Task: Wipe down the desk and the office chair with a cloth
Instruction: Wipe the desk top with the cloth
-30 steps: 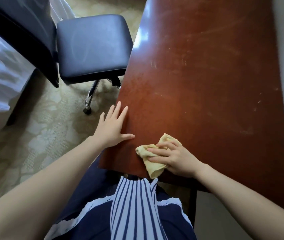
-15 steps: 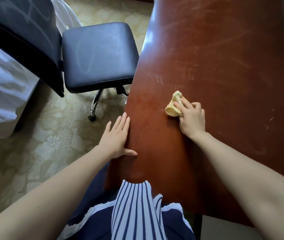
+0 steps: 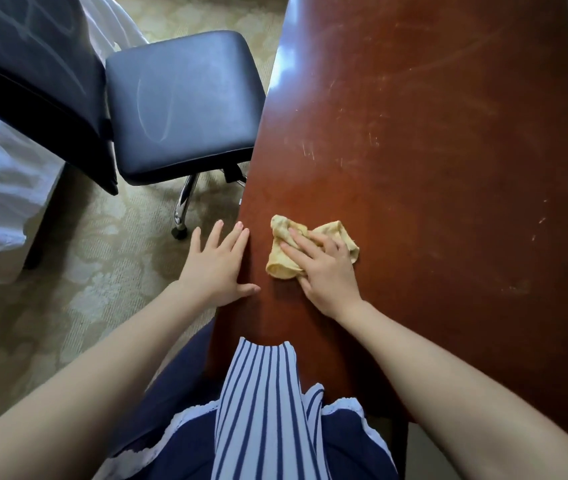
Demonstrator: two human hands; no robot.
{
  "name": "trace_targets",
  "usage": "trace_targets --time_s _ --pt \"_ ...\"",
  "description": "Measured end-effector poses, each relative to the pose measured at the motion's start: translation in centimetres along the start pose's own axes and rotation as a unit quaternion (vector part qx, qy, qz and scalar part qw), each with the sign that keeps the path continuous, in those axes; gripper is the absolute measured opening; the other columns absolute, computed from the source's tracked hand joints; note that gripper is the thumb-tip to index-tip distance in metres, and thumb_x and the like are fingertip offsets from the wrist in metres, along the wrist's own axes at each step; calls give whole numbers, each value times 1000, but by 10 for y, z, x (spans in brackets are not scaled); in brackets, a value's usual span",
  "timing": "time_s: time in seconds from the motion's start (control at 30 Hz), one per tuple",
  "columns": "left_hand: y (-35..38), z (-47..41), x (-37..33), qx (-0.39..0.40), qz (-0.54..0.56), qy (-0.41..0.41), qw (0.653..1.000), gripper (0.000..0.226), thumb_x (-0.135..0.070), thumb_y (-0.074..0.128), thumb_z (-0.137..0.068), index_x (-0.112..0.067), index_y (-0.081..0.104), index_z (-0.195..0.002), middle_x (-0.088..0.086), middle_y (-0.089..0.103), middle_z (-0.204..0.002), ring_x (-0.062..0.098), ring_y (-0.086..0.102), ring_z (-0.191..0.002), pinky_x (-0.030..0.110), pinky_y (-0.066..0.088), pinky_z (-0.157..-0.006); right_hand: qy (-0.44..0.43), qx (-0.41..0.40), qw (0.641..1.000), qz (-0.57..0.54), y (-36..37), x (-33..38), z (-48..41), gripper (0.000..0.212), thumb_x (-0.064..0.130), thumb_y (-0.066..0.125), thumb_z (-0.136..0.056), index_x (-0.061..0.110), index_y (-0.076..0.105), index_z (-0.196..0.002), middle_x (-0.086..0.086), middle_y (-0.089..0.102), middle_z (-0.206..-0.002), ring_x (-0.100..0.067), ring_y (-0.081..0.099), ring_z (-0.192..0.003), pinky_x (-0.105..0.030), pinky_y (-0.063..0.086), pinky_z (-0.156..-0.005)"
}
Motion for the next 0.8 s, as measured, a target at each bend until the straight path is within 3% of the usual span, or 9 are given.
trace_targets --time_s 0.1,0.23,0.47,0.67,0.8 --pt "-6 -5 -4 -11 6 -14 1000 97 -66 46 -85 -20 -8 -152 3 -4 -160 28 -9 -146 53 -3 -115 -34 -23 999 -12 -4 -9 39 54 12 74 -68 23 65 -120 2 57 -133 -29 57 -112 -46 42 -92" --pt "-11 -15 -33 -18 13 12 1000 107 -73 49 -79 -19 -9 -151 8 -13 -159 30 -11 -146 53 1 -115 -10 -47 999 -13 -11 -30 84 52 11 68 -69 25 66 -119 5 58 -131 -26 58 -108 -39 36 -94" --pt "-1 -30 -89 -3 -8 68 998 136 -89 48 -57 -14 -21 -148 13 -23 -156 36 -19 -143 59 0 -113 229 -150 962 24 -34 -85 153 66 -11 71 -66 23 64 -122 2 60 -128 -20 44 -102 -43 40 -92" --pt "3 -35 -110 6 -46 64 997 141 -91 46 -54 -10 -23 -146 20 -24 -154 40 -15 -143 59 2 -112 485 -243 840 -21 -67 -151 174 58 -9 61 -78 27 62 -123 6 54 -135 -24 45 -107 -10 17 -93" --pt "3 -34 -115 5 -66 60 996 141 -90 47 -55 -9 -24 -146 21 -23 -154 41 -14 -143 58 4 -113 621 -324 709 -77 -89 -191 145 41 12 57 -91 32 59 -126 6 51 -135 -20 42 -116 -14 21 -98"
Point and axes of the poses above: each hand's wrist, its own z-axis away from the middle knuckle, its own y-axis out of the palm, x = y × z, the point moved 1 cm from there along -z, towards the middle knuckle
